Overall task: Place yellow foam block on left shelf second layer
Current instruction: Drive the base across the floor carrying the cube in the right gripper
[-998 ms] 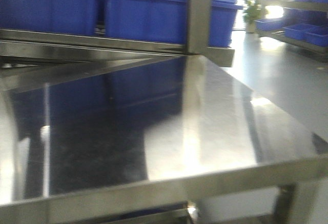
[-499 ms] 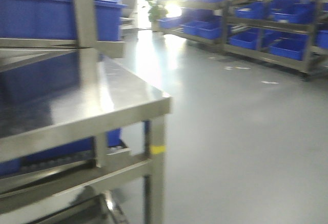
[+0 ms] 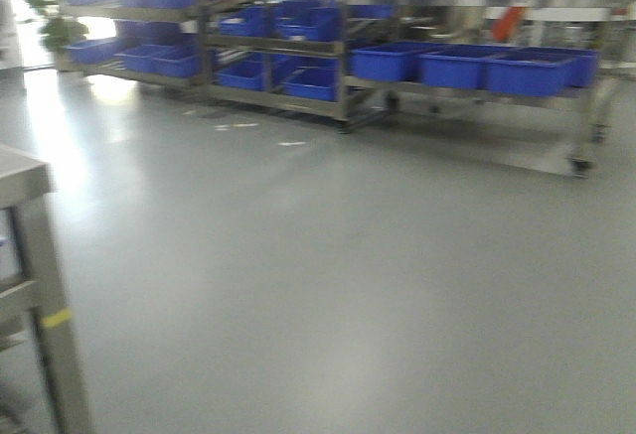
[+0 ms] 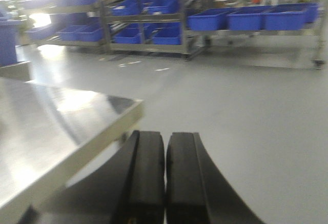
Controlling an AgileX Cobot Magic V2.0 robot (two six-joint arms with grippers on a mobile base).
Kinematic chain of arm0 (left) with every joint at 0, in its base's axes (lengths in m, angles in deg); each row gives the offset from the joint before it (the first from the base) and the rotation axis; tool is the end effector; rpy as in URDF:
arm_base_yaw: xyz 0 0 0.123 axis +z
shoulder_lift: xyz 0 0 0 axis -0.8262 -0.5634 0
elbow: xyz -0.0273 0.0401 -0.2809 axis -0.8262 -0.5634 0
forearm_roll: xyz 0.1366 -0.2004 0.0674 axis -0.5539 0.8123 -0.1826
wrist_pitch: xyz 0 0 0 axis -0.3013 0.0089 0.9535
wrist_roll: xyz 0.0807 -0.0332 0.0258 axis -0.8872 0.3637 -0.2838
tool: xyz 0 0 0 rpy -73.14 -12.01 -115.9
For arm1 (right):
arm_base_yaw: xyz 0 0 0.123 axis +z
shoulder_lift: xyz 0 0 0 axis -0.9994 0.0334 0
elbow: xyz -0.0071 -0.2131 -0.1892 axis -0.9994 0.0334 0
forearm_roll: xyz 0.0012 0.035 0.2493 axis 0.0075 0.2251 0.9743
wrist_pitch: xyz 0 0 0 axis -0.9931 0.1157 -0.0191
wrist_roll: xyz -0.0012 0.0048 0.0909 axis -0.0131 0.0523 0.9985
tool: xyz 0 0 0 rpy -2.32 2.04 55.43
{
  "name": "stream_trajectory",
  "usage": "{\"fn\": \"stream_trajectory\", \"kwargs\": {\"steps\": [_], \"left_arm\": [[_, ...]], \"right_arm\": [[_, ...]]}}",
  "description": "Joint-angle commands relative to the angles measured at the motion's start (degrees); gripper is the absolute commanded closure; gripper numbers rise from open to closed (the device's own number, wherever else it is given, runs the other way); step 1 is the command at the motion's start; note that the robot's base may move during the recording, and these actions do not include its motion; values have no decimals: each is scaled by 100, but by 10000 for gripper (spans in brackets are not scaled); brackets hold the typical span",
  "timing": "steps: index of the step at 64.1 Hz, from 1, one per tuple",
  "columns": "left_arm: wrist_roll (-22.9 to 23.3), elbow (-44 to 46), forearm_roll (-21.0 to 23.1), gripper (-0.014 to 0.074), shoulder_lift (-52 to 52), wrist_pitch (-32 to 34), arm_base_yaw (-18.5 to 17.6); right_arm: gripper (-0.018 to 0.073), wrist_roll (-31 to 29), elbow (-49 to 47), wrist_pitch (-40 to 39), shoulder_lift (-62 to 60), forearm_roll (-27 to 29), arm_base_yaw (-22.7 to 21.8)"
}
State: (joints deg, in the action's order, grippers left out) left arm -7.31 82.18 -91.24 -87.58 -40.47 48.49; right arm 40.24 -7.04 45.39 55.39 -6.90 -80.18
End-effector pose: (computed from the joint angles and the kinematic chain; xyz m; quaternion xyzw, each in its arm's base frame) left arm 0.0559 -0.0039 0.2005 0.0580 0.7175 -0.0075 0.6941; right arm 0.0239 -0.0076 0.3209 0.0059 0.7435 0.0183 0.6685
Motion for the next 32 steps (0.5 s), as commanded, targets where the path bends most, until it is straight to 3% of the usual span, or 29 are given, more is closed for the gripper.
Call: {"fn": "stream_trajectory", "kwargs": {"steps": [1,32], "left_arm": [[22,-158,16,460,73,492,-30],[22,-158,16,460,73,492,-30]], "right_arm": [[250,-34,-146,-513,79,-81,-28],[250,-34,-146,-513,79,-81,-28]]}}
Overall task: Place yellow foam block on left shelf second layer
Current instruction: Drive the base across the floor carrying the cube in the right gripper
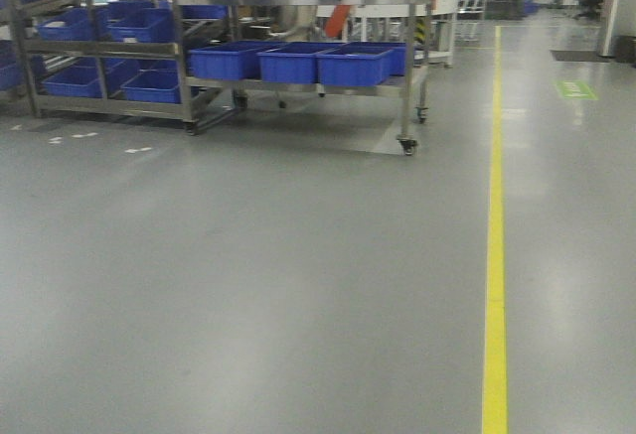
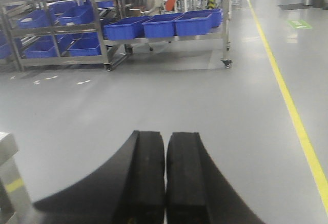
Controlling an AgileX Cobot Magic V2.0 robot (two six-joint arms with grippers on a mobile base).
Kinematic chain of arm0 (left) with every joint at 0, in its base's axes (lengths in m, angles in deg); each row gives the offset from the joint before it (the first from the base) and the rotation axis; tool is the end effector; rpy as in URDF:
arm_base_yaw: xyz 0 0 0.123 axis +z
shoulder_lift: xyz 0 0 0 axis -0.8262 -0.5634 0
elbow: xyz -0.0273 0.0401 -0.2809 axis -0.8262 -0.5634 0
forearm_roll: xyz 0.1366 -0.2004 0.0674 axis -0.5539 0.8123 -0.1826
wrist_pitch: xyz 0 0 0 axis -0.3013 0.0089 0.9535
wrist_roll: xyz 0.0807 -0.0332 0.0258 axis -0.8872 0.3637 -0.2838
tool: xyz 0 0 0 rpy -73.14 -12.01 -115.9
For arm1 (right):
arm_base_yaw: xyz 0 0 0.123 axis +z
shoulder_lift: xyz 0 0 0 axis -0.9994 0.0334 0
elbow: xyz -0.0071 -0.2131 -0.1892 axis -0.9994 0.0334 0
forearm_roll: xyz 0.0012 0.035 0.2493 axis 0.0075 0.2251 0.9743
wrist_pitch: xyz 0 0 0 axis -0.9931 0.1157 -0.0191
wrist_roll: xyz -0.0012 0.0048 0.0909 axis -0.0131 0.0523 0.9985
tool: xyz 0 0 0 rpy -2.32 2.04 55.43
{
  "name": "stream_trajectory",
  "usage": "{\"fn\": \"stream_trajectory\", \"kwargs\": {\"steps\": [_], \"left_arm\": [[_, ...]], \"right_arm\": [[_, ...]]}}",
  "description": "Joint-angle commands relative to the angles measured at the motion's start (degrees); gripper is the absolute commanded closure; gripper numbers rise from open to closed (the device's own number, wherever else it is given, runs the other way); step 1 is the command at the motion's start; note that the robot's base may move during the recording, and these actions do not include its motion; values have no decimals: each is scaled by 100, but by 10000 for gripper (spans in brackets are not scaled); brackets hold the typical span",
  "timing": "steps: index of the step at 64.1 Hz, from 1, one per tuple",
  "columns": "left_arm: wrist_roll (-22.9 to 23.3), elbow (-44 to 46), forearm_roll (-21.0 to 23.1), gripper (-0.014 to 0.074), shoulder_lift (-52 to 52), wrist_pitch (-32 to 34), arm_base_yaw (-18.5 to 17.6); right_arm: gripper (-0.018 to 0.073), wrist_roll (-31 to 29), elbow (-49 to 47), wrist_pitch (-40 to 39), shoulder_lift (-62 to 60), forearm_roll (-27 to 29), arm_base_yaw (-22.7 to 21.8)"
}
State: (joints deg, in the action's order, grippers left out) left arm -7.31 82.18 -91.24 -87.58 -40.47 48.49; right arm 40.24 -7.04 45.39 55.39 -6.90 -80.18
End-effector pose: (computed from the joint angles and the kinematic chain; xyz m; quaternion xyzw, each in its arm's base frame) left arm 0.0559 -0.0039 0.2005 0.0580 0.7175 -0.0075 0.6941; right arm 0.0239 -0.0076 0.3209 0.0059 0.7435 0.0183 0.6685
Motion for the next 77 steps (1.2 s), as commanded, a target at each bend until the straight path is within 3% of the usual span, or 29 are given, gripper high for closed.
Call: {"fn": "stream_trajectory", "kwargs": {"steps": [1,77], "left_arm": [[22,-158,16,460,73,492,-30],[22,-158,16,460,73,492,-30]], "right_arm": [[250,-34,-146,-513,79,-81,-28],[250,-34,-146,-513,79,-81,-28]]}}
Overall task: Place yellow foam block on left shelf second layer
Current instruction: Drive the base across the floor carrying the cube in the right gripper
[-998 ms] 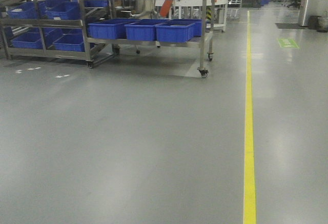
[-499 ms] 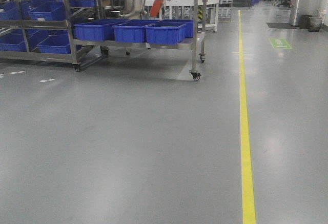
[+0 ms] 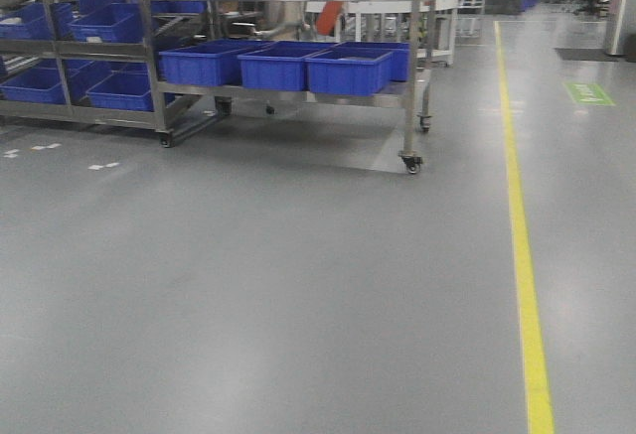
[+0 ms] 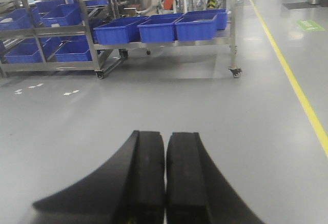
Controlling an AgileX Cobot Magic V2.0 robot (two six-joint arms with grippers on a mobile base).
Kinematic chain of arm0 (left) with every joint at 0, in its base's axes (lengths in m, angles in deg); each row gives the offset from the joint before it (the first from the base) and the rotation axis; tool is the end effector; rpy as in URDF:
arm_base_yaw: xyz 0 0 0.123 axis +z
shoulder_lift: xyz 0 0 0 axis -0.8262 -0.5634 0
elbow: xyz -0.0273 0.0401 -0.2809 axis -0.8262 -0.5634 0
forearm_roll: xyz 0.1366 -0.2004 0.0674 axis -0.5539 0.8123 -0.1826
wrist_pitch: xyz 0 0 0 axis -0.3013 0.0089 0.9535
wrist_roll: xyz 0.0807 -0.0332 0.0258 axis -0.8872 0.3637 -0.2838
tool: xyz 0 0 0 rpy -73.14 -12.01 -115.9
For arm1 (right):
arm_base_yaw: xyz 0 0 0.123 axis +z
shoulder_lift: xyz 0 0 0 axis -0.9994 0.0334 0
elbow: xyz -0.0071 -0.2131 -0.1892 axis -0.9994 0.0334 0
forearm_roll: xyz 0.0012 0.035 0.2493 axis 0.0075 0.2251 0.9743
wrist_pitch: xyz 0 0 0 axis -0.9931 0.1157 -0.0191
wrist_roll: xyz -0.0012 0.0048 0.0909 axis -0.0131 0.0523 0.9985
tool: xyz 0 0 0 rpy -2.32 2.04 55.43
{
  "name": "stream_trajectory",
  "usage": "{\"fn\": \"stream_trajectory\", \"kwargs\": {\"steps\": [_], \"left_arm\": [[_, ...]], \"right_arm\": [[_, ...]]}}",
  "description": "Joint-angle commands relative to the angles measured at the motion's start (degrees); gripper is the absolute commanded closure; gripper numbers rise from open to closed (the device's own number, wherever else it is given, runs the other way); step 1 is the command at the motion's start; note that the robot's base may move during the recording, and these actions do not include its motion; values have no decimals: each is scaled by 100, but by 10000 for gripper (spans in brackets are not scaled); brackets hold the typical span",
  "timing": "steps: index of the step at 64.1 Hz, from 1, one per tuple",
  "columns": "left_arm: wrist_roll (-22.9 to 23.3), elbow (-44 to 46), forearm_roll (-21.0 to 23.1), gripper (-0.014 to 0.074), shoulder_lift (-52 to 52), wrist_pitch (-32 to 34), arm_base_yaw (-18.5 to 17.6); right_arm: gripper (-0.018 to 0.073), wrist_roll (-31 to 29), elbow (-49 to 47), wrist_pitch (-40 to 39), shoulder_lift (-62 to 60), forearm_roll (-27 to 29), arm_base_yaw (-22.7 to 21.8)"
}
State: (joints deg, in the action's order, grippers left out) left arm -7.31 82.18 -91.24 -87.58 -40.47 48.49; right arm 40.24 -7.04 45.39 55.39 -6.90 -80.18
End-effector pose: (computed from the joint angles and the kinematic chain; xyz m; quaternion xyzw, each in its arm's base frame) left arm 0.0559 -0.0039 0.2005 0.0580 0.7175 -0.0075 0.6941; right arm 0.0239 -0.0076 0.3209 0.0059 0.7435 0.0183 0.6685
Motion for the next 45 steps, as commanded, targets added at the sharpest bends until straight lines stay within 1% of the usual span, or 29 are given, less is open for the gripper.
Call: {"fn": "stream_trajectory", "kwargs": {"steps": [1,23,35,39,45], "left_arm": [[22,-158,16,460,73,492,-30],[22,-158,16,460,73,424,-30],[22,-158,31,460,73,501,-30],[22,-158,204,460,73,501,-30],[22,-158,745,460,73,501,-30]], "right_arm": [[250,-34,-146,-513,79,-81,-28],[250,-34,-141,-513,78,-81,-28],[250,-34,-141,-513,78,-81,-28],[250,-34,-141,-513,78,-81,-28],[250,-34,-141,-513,78,-81,-28]]}}
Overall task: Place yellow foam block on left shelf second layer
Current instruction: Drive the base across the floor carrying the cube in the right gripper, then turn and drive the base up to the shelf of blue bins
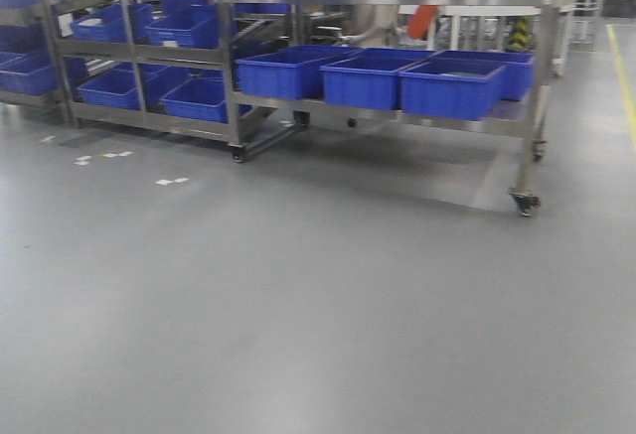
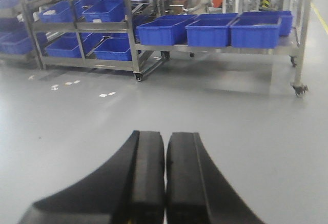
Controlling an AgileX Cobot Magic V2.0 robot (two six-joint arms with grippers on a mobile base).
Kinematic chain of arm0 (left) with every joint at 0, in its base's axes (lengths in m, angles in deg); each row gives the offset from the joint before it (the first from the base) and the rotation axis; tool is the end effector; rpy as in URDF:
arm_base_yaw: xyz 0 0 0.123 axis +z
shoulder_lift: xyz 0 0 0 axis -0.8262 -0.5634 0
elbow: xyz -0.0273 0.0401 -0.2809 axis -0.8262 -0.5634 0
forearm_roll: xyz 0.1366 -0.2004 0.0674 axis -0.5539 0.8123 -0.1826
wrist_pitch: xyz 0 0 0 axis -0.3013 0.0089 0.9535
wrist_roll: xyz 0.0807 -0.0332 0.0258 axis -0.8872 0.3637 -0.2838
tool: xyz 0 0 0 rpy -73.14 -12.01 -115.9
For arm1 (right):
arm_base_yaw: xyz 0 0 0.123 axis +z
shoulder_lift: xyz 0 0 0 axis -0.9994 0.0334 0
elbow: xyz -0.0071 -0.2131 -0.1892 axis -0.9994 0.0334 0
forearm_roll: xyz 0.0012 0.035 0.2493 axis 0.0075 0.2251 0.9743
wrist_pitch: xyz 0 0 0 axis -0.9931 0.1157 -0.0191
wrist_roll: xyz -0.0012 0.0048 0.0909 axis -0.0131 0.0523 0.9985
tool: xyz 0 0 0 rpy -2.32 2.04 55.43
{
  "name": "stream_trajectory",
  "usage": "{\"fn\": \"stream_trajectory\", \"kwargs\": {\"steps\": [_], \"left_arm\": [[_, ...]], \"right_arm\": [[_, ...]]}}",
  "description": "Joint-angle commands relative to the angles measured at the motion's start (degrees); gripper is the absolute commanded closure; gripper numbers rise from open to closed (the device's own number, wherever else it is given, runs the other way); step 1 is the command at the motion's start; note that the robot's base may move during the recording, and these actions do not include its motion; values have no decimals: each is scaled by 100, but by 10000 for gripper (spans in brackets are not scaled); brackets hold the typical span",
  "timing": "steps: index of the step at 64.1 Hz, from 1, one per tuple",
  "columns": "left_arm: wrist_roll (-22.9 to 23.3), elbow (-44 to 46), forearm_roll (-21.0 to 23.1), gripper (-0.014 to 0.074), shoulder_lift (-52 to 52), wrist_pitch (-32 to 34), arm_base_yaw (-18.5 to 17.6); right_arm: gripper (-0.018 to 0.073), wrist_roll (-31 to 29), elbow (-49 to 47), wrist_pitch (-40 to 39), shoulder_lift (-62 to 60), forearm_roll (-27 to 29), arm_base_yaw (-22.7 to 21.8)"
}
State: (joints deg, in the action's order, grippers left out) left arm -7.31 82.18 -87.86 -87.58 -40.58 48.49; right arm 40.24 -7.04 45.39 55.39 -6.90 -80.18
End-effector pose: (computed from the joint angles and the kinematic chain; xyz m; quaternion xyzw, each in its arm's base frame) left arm 0.0559 -0.0045 0.2001 0.0395 0.7201 -0.0303 0.6921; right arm 0.0239 -0.0076 0.3209 0.0059 0.7435 0.0183 0.6685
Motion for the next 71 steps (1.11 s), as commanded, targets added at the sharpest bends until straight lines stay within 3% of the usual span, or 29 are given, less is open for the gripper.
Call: {"fn": "stream_trajectory", "kwargs": {"steps": [1,71], "left_arm": [[22,-158,453,460,73,513,-30],[22,-158,486,460,73,639,-30]], "right_arm": [[250,-34,-141,-513,78,-81,-28],[250,-34,-141,-513,78,-81,-28]]}}
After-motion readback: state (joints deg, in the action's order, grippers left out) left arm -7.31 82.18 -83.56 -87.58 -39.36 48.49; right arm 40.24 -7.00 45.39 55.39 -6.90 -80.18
